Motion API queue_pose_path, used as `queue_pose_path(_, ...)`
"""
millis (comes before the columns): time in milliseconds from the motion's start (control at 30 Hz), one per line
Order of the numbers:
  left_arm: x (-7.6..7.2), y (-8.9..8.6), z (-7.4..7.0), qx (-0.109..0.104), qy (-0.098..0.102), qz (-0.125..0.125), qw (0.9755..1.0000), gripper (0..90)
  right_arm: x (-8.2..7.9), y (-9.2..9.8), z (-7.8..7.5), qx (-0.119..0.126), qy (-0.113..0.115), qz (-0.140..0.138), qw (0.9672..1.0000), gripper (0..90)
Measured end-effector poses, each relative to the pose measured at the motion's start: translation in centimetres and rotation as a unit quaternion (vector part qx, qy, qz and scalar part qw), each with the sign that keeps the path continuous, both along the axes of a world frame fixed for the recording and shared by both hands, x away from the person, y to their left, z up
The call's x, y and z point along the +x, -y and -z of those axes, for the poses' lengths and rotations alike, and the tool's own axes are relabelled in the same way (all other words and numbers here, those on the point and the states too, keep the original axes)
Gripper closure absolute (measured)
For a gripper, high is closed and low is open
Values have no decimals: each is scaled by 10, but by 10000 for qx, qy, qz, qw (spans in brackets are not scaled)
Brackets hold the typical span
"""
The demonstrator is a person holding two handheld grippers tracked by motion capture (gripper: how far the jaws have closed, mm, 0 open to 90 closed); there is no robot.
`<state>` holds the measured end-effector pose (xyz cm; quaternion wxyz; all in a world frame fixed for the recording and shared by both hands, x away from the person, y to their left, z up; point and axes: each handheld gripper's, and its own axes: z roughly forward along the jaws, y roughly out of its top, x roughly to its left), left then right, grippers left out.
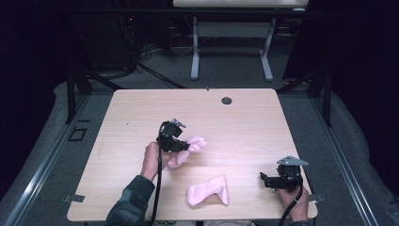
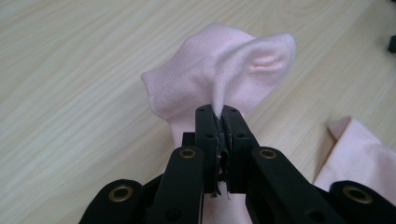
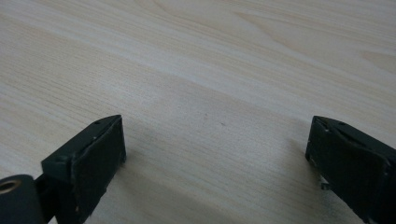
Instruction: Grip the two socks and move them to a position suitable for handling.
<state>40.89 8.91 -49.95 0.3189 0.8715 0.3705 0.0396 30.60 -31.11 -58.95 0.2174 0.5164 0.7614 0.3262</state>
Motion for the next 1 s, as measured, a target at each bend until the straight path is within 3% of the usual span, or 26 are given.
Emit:
queue_pose_path(267,-4,36,11,106,-107,381,9992,867,0,0,0,0,1,14,10000,42)
queue_pose_path(600,-4,64,30,218,-305,649,9972,867,0,0,0,2,7,8,10000,42)
queue_pose_path(833,-4,75,45,214,-432,796,9957,861,0,0,0,1,0,13,10000,42)
queue_pose_path(933,-4,76,48,194,-466,816,9954,805,0,0,0,2,0,16,10000,42)
queue_pose_path(1000,-5,76,48,237,-429,788,9957,701,0,0,0,1,-1,14,10000,42)
